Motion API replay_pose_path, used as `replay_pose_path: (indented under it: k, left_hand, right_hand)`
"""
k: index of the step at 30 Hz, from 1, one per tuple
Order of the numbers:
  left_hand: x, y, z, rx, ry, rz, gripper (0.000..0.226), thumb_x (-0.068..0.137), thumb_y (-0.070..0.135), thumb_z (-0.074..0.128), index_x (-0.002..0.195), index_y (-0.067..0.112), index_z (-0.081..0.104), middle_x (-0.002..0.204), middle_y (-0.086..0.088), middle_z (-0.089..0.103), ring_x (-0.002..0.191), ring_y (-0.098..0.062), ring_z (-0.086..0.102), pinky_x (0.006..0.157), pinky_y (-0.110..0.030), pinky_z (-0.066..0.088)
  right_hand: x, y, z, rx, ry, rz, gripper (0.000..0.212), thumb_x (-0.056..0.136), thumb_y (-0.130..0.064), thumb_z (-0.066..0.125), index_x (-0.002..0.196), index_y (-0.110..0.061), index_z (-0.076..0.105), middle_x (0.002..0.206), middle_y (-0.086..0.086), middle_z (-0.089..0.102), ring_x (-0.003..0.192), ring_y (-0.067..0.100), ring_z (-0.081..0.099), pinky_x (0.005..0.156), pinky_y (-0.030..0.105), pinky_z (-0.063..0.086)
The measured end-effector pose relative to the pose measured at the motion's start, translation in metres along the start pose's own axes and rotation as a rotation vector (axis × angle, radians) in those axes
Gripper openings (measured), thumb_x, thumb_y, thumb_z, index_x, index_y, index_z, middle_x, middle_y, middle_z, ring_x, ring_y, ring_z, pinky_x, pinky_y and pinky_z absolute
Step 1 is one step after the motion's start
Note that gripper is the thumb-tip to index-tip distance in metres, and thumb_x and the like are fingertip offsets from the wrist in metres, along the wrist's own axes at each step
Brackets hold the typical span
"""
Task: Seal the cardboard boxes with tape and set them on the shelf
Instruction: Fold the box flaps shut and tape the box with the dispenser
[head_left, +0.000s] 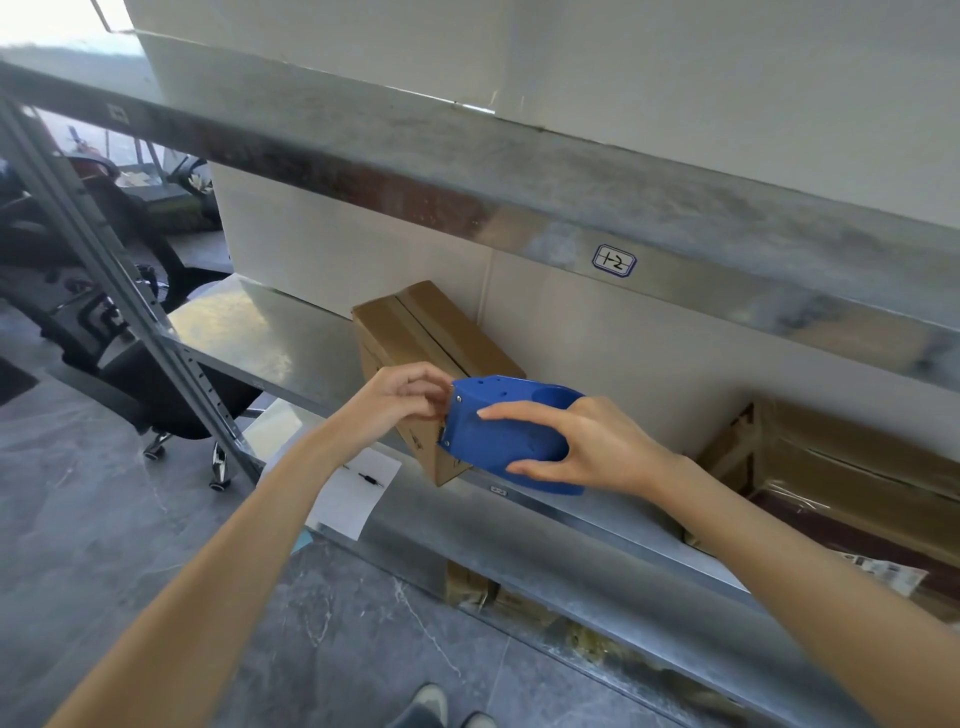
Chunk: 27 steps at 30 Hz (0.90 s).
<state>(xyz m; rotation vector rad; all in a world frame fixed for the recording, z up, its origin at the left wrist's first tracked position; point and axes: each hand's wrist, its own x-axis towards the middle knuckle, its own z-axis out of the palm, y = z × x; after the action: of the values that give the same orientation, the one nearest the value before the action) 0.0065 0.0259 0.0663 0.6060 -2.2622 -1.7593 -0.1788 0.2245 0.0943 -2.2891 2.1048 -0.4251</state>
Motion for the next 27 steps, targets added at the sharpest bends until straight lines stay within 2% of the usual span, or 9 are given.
replay_pose_path:
  k: [3,6,8,12,15,18,20,23,27]
  left_hand:
    - [0.0,-0.002,0.004,0.041,0.057,0.026,0.026,0.092,-0.008,0.058,0.111,0.008,0.066,0.103,-0.006,0.074,0.098,-0.014,0.07,0.088,-0.025,0.055]
    - [0.001,-0.002,0.009,0.102,0.109,0.069,0.022,0.09,-0.01,0.059,0.095,0.01,0.066,0.09,-0.002,0.073,0.085,-0.008,0.069,0.081,-0.023,0.054]
    - [0.001,-0.003,0.01,0.133,0.129,0.099,0.021,0.089,-0.012,0.059,0.09,0.008,0.065,0.088,-0.002,0.072,0.082,-0.008,0.068,0.081,-0.025,0.054]
    - [0.001,-0.002,0.013,0.221,0.224,0.169,0.022,0.088,-0.014,0.059,0.088,0.007,0.065,0.106,0.001,0.065,0.086,-0.004,0.063,0.081,-0.019,0.053]
    - [-0.002,0.001,0.016,0.29,0.299,0.18,0.033,0.087,-0.015,0.058,0.082,0.017,0.062,0.087,0.004,0.065,0.079,0.001,0.061,0.073,-0.01,0.047]
    - [-0.008,0.002,0.022,0.296,0.369,0.179,0.026,0.087,-0.013,0.058,0.084,0.012,0.064,0.082,0.005,0.067,0.078,0.004,0.061,0.073,-0.009,0.047]
    - [-0.013,-0.002,0.025,0.29,0.4,0.181,0.017,0.089,-0.005,0.064,0.084,0.012,0.066,0.083,0.006,0.068,0.079,0.003,0.06,0.074,-0.007,0.045]
    - [-0.027,-0.016,0.012,0.289,0.454,0.137,0.015,0.089,0.008,0.07,0.08,0.021,0.066,0.082,0.01,0.069,0.081,0.003,0.06,0.076,-0.006,0.042]
    - [-0.045,-0.04,-0.014,0.236,0.525,-0.008,0.018,0.09,0.01,0.069,0.079,0.024,0.065,0.081,0.012,0.068,0.083,-0.002,0.06,0.08,-0.013,0.045]
  right_hand:
    - [-0.001,-0.001,-0.001,-0.011,-0.023,0.0,0.056,0.092,-0.057,0.054,0.143,-0.052,0.032,0.06,-0.006,0.05,0.044,0.011,0.038,0.048,0.013,0.028]
    - [0.0,-0.001,0.0,-0.027,-0.035,-0.005,0.055,0.092,-0.059,0.05,0.143,-0.053,0.029,0.06,-0.003,0.053,0.045,0.013,0.039,0.048,0.017,0.032]
    - [0.0,0.0,0.0,-0.043,-0.047,-0.008,0.056,0.093,-0.061,0.047,0.144,-0.055,0.025,0.062,-0.001,0.056,0.047,0.015,0.041,0.049,0.019,0.035]
    - [0.0,-0.001,-0.001,-0.061,-0.035,-0.013,0.056,0.093,-0.061,0.049,0.144,-0.054,0.027,0.055,0.001,0.049,0.046,0.015,0.037,0.049,0.02,0.034]
    - [0.001,-0.001,-0.003,-0.075,-0.03,-0.022,0.055,0.093,-0.061,0.046,0.144,-0.054,0.025,0.051,0.003,0.044,0.044,0.018,0.032,0.047,0.028,0.038]
    - [0.001,0.0,-0.008,-0.088,-0.009,-0.024,0.053,0.094,-0.056,0.048,0.143,-0.054,0.028,0.048,0.004,0.037,0.043,0.019,0.029,0.045,0.03,0.037]
    - [-0.003,0.002,-0.01,-0.072,-0.011,-0.027,0.053,0.093,-0.054,0.05,0.142,-0.054,0.03,0.05,0.002,0.037,0.043,0.019,0.03,0.046,0.028,0.036]
    - [-0.016,0.009,-0.012,-0.063,-0.045,-0.005,0.054,0.092,-0.053,0.054,0.142,-0.054,0.033,0.051,0.0,0.036,0.044,0.017,0.032,0.046,0.027,0.037]
    - [-0.044,0.03,-0.017,-0.08,-0.052,0.116,0.058,0.087,-0.049,0.065,0.138,-0.057,0.039,0.045,0.001,0.026,0.041,0.014,0.028,0.045,0.022,0.031]
